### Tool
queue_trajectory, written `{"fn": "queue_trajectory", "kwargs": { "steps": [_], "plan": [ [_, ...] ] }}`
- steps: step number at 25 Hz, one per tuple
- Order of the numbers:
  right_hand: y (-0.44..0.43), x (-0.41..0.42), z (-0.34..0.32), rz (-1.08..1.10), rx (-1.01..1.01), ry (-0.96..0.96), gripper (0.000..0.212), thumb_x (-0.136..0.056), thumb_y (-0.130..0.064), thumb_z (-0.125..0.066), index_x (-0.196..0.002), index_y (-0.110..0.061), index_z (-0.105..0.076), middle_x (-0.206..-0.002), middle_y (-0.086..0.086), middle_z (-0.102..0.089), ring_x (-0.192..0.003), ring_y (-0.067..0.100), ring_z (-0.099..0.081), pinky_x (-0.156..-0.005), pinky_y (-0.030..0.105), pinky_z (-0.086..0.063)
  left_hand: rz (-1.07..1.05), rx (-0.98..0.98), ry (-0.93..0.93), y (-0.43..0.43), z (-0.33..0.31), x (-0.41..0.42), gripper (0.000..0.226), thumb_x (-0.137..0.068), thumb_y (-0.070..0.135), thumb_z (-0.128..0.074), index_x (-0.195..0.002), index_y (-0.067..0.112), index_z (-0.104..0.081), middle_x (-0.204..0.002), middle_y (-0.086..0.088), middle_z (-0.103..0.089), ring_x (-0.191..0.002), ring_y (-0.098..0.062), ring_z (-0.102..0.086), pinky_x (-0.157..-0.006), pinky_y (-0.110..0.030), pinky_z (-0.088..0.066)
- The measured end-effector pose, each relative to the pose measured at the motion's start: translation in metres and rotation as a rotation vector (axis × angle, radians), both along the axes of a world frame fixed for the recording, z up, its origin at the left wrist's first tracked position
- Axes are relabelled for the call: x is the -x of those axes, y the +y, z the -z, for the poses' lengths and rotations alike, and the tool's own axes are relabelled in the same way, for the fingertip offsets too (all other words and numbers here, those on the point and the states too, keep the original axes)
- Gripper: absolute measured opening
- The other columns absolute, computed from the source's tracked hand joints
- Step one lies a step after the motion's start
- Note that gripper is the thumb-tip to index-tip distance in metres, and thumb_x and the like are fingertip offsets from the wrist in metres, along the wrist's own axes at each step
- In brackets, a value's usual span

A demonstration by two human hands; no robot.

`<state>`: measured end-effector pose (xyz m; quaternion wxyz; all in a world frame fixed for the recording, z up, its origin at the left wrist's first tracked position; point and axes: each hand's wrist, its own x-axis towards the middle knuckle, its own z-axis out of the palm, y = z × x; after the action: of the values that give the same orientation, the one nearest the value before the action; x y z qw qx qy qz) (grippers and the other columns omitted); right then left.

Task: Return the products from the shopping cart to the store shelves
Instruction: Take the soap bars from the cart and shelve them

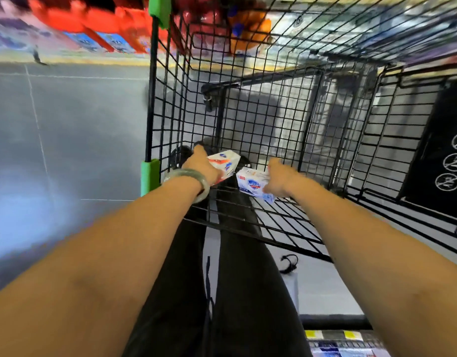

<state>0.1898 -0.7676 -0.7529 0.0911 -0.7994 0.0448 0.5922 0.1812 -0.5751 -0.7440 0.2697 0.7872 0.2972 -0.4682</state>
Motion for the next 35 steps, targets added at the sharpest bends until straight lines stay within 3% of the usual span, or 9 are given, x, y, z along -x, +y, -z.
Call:
{"fn": "queue_trajectory", "kwargs": {
  "steps": [5,9,12,15,18,24,27,31,35],
  "plan": [
    [0.003,-0.016,-0.088,-0.177,-0.036,-0.122,0.061,-0.082,-0.009,-0.062,-0.135,-0.006,-0.031,-0.124,0.018,-0.054,-0.105,0.036,-0.058,-0.086,0.046,-0.052,-0.048,0.034,-0.078,0.024,-0.080,-0.008,0.071,-0.080,0.022,-0.069,-0.138,0.003,-0.032,-0.131,-0.019,-0.053,-0.116,-0.035,-0.053,-0.093,-0.036,-0.045],
    [0.013,-0.044,-0.162,-0.204,-0.032,-0.212,0.061,-0.083,-0.006,-0.059,-0.138,-0.006,-0.032,-0.124,0.020,-0.056,-0.098,0.032,-0.057,-0.073,0.036,-0.044,-0.202,0.128,-0.107,0.052,-0.146,-0.016,0.066,-0.084,0.019,-0.068,-0.135,-0.004,-0.034,-0.132,-0.023,-0.049,-0.108,-0.036,-0.053,-0.076,-0.033,-0.040],
    [0.030,-0.061,-0.218,-0.167,-0.065,-0.331,0.052,-0.083,-0.016,-0.063,-0.130,-0.009,-0.040,-0.127,0.019,-0.057,-0.099,0.032,-0.056,-0.074,0.034,-0.041,-0.226,0.190,-0.210,0.082,-0.198,-0.021,0.066,-0.086,0.027,-0.067,-0.134,-0.006,-0.035,-0.132,-0.024,-0.049,-0.102,-0.031,-0.051,-0.075,-0.031,-0.035],
    [0.054,-0.065,-0.260,-0.116,-0.083,-0.477,0.046,-0.082,-0.027,-0.068,-0.120,-0.015,-0.045,-0.123,0.017,-0.060,-0.100,0.033,-0.058,-0.073,0.032,-0.039,-0.286,0.236,-0.322,0.123,-0.236,-0.022,0.047,-0.085,0.017,-0.069,-0.119,-0.005,-0.045,-0.113,-0.020,-0.056,-0.097,-0.033,-0.054,-0.072,-0.031,-0.039],
    [0.089,-0.061,-0.291,-0.067,-0.077,-0.598,0.054,-0.080,-0.034,-0.072,-0.124,-0.014,-0.048,-0.119,0.013,-0.062,-0.105,0.032,-0.059,-0.073,0.030,-0.037,-0.299,0.248,-0.390,0.165,-0.272,-0.018,0.015,-0.087,0.010,-0.065,-0.085,0.000,-0.053,-0.082,-0.014,-0.056,-0.071,-0.024,-0.051,-0.056,-0.021,-0.042],
    [0.244,-0.036,-0.347,-0.139,-0.100,-0.853,0.053,-0.081,-0.035,-0.068,-0.125,-0.014,-0.049,-0.121,0.016,-0.062,-0.108,0.034,-0.059,-0.077,0.034,-0.045,-0.091,0.139,-0.450,0.335,-0.324,0.022,0.035,-0.088,0.019,-0.063,-0.112,-0.006,-0.058,-0.110,-0.020,-0.061,-0.094,-0.031,-0.061,-0.071,-0.025,-0.047],
    [0.343,-0.023,-0.362,-0.232,-0.209,-0.908,0.045,-0.082,-0.033,-0.067,-0.121,-0.016,-0.051,-0.116,0.015,-0.065,-0.103,0.034,-0.061,-0.075,0.035,-0.046,-0.136,-0.013,-0.578,0.421,-0.353,0.061,0.023,-0.084,0.016,-0.065,-0.098,0.011,-0.048,-0.087,-0.009,-0.055,-0.073,-0.021,-0.054,-0.057,-0.022,-0.044],
    [0.469,-0.010,-0.389,-0.187,-0.479,-0.872,0.035,-0.082,-0.032,-0.071,-0.110,-0.018,-0.055,-0.084,0.004,-0.061,-0.077,0.022,-0.059,-0.064,0.031,-0.042,-0.224,-0.162,-0.719,0.520,-0.389,0.107,0.040,-0.079,0.030,-0.072,-0.105,0.009,-0.049,-0.104,-0.012,-0.059,-0.094,-0.030,-0.057,-0.069,-0.028,-0.038],
    [0.558,-0.022,-0.414,-0.033,-0.699,-0.849,0.029,-0.078,-0.020,-0.077,-0.096,-0.017,-0.054,-0.068,-0.004,-0.048,-0.073,0.020,-0.049,-0.064,0.030,-0.037,-0.346,-0.165,-0.819,0.596,-0.424,0.121,0.031,-0.076,0.024,-0.075,-0.088,0.012,-0.048,-0.077,-0.001,-0.055,-0.077,-0.022,-0.054,-0.062,-0.029,-0.044]
  ]
}}
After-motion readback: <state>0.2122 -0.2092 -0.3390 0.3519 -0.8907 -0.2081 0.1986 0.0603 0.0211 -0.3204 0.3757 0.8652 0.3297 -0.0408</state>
